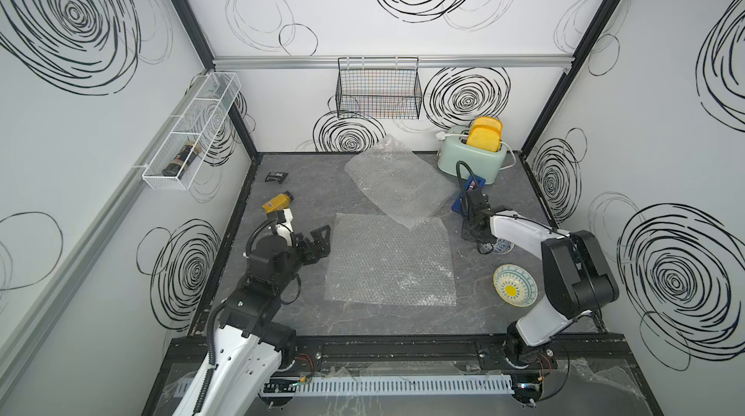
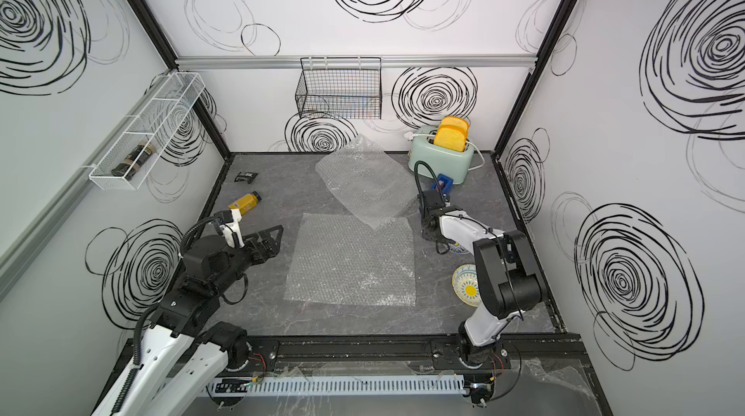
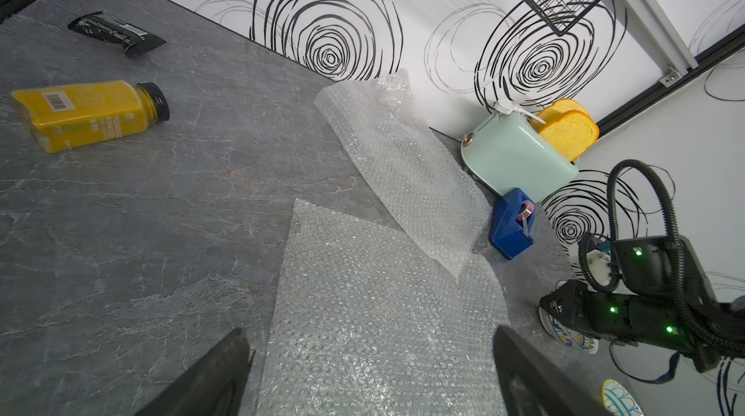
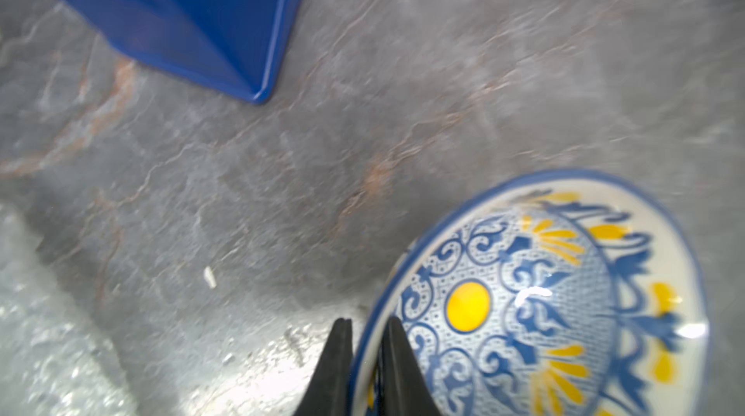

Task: Wrap bowls in bubble wrap
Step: Pick up the bowl from the center of the board, then place the bowl on the bubble wrap.

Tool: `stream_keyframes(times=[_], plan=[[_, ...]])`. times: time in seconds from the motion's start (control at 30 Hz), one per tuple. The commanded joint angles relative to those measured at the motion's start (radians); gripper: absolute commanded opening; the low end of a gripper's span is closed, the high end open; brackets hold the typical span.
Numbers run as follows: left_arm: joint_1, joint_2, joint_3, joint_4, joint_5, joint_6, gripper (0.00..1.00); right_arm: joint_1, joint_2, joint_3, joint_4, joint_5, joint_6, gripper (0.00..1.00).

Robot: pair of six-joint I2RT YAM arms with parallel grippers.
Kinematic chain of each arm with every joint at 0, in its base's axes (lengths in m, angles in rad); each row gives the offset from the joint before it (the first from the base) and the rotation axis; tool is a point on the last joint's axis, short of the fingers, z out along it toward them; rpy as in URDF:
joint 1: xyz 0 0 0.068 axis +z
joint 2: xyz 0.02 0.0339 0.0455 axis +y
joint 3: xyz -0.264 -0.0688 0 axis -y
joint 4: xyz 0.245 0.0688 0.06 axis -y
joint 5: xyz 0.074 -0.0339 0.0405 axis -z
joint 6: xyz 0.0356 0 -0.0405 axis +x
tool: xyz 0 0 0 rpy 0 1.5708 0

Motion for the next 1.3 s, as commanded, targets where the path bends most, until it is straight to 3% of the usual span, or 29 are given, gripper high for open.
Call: stream_keyframes(times=[0.0,0.17,0.4,0.67,0.77,0.93,1.27], plan=[[-0.005,-0.002,0.029,0.010,-0.002,0.007,0.97,0.033,0.005,0.012,-0.040,-0.007,0.011,0.08],[-0.006,-0.001,0.029,0.010,0.000,0.008,0.97,0.100,-0.021,0.032,-0.081,-0.008,0.001,0.00],[-0.006,0.001,0.032,0.007,-0.005,0.009,0.97,0.349,-0.025,0.192,-0.204,-0.013,-0.004,0.00],[-0.006,-0.016,0.041,-0.011,-0.053,0.003,0.97,0.605,0.157,0.469,-0.281,-0.129,-0.023,0.00],[-0.006,-0.022,0.044,-0.021,-0.077,0.000,0.96,0.647,0.237,0.552,-0.279,-0.169,-0.028,0.00],[-0.007,-0.027,0.044,-0.025,-0.091,-0.002,0.96,0.700,0.366,0.669,-0.335,-0.133,-0.030,0.00],[-0.010,-0.026,0.046,-0.029,-0.097,-0.002,0.96,0.734,0.449,0.685,-0.333,-0.137,-0.029,0.00]])
